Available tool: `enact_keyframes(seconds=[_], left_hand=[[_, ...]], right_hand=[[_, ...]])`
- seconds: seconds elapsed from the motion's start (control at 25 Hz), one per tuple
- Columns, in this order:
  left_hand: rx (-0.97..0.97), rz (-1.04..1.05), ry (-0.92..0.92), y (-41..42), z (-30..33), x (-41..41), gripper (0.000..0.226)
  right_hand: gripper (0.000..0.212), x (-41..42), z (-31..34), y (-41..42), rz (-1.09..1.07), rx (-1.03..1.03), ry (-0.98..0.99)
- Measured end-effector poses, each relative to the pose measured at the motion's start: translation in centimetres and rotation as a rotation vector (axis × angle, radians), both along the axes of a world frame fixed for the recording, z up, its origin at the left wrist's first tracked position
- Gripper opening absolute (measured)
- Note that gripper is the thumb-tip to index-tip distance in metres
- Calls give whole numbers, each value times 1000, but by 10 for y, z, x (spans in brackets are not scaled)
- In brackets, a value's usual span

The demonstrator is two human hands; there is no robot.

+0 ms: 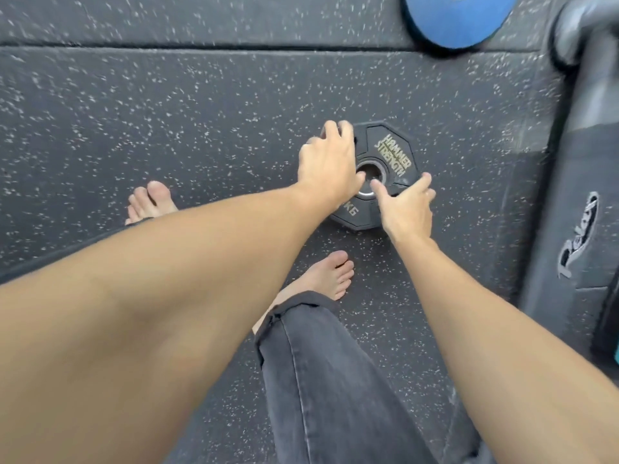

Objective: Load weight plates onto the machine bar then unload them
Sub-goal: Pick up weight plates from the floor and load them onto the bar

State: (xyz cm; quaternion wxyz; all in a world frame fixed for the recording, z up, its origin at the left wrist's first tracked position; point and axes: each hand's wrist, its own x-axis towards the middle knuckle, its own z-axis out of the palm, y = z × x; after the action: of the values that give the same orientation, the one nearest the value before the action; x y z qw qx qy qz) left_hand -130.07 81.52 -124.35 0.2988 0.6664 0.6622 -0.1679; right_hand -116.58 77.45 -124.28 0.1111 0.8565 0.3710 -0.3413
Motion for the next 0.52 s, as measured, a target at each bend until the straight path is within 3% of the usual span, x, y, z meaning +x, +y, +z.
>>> enact_keyframes(seconds=[0.12, 0.24, 0.52], left_hand=[[7, 32, 40, 7, -23, 1, 86], [1, 77, -22, 12, -28, 5, 73], [-175, 362, -4, 9, 52, -64, 87]], right_hand=[[102, -6, -24, -1, -29, -9, -24], [84, -7, -28, 8, -61, -17, -85], [72, -73, 62, 12, 84, 23, -22]])
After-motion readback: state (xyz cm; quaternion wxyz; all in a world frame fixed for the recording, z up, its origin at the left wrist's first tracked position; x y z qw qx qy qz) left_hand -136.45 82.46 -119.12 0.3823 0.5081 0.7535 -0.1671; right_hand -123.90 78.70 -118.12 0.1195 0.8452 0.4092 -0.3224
